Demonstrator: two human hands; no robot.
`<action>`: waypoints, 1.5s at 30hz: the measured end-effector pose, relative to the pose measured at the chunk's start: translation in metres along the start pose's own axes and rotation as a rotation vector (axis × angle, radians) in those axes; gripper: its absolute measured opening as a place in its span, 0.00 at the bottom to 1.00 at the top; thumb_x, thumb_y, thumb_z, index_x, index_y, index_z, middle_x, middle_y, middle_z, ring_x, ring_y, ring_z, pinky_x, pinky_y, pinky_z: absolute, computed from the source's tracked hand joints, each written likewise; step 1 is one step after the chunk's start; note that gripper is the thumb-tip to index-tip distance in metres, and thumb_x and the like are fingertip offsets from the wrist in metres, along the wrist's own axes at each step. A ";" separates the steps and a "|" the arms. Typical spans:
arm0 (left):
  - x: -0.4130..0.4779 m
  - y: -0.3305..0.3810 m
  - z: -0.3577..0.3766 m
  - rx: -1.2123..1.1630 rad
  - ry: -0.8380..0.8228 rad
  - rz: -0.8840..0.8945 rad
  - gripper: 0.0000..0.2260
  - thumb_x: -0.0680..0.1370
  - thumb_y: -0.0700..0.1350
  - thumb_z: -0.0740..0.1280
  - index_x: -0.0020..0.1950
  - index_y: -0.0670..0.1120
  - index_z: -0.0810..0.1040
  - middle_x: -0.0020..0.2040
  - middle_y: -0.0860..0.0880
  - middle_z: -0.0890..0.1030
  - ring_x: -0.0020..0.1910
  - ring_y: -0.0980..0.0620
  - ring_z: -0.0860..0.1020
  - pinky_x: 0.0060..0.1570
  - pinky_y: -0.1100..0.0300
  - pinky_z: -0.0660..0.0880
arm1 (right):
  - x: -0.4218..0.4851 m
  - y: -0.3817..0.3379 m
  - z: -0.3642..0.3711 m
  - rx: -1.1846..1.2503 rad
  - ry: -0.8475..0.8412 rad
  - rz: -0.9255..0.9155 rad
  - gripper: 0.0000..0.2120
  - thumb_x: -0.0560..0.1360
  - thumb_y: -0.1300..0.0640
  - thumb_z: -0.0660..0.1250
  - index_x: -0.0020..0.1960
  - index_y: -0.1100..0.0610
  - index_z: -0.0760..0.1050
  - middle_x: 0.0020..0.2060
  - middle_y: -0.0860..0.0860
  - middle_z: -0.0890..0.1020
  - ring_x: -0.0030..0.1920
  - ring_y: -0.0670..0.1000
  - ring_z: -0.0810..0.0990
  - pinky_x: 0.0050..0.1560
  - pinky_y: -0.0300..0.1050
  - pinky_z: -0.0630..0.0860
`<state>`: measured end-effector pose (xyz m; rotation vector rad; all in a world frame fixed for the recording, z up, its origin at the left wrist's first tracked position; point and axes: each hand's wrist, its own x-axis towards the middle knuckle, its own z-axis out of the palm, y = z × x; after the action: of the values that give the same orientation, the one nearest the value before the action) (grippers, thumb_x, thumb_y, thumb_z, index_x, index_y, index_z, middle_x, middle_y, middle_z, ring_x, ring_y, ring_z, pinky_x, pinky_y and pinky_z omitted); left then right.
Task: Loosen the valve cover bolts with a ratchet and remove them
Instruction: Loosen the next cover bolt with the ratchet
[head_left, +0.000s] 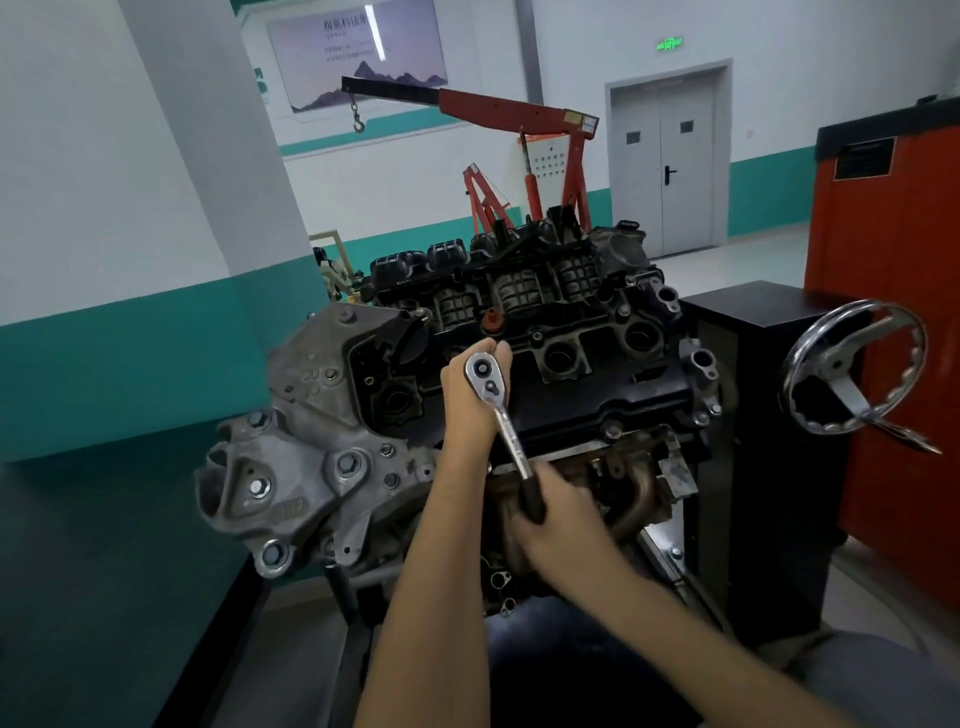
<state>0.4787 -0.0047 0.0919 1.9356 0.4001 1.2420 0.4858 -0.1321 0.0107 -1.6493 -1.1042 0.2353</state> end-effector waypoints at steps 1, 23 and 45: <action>0.001 0.000 -0.001 0.047 0.009 0.014 0.21 0.81 0.40 0.63 0.32 0.46 0.57 0.29 0.51 0.58 0.29 0.55 0.56 0.31 0.60 0.54 | -0.002 -0.004 0.015 0.086 0.016 0.006 0.07 0.73 0.65 0.65 0.45 0.55 0.71 0.31 0.51 0.77 0.28 0.43 0.75 0.27 0.31 0.69; 0.001 -0.002 0.000 0.013 0.015 -0.007 0.22 0.81 0.39 0.63 0.32 0.47 0.56 0.28 0.52 0.57 0.27 0.57 0.56 0.29 0.63 0.53 | -0.002 0.000 -0.004 0.019 -0.019 -0.003 0.07 0.72 0.66 0.65 0.46 0.56 0.72 0.29 0.50 0.74 0.25 0.42 0.72 0.27 0.33 0.67; -0.007 0.002 0.003 -0.214 0.114 -0.017 0.22 0.82 0.39 0.62 0.31 0.48 0.58 0.28 0.53 0.58 0.25 0.60 0.57 0.28 0.69 0.58 | 0.009 0.001 -0.038 -0.203 -0.088 -0.092 0.08 0.72 0.63 0.65 0.43 0.53 0.68 0.30 0.52 0.74 0.29 0.51 0.74 0.29 0.39 0.69</action>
<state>0.4776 -0.0114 0.0890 1.6833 0.3265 1.3311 0.5158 -0.1505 0.0287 -1.7751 -1.3030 0.1405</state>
